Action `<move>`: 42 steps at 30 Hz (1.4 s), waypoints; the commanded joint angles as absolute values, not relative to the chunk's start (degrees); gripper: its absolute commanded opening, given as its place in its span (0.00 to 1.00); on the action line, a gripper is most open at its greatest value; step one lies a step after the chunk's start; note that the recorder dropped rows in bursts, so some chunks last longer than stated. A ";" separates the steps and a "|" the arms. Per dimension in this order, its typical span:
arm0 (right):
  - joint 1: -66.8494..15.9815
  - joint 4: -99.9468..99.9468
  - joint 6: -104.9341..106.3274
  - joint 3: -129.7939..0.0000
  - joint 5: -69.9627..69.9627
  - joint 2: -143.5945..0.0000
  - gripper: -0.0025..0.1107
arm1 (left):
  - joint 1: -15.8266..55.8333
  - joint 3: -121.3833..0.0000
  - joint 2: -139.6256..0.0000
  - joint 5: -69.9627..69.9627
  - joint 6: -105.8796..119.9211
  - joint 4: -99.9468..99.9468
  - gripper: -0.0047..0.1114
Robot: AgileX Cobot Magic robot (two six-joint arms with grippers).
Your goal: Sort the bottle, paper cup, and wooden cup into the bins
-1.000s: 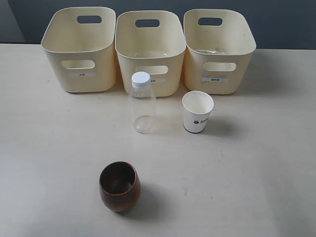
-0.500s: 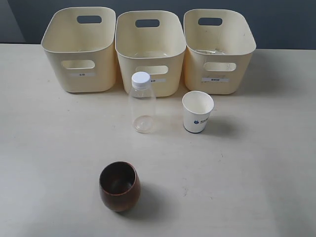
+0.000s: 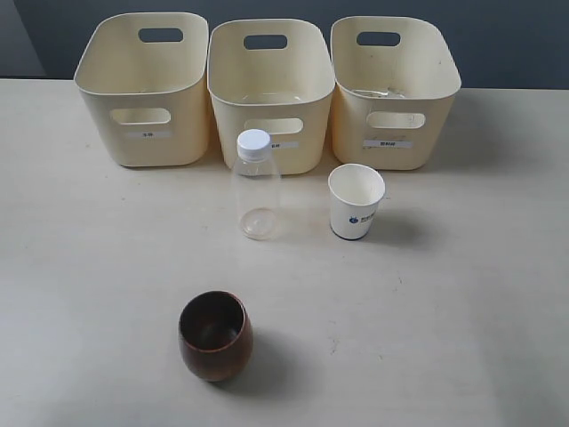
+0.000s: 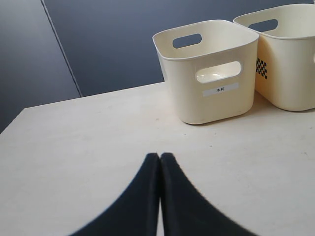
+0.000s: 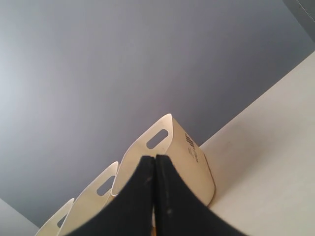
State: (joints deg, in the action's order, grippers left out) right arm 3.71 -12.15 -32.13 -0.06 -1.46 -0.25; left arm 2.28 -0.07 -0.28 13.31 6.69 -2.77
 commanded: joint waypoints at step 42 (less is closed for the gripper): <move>3.93 -10.37 -31.43 0.00 -5.82 0.00 0.02 | 2.47 0.00 0.00 13.26 6.58 -2.59 0.04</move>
State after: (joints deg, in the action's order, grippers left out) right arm 3.71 -11.15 -31.91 -0.06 -5.36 -0.25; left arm 2.28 -0.07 -0.28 13.31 6.69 -2.77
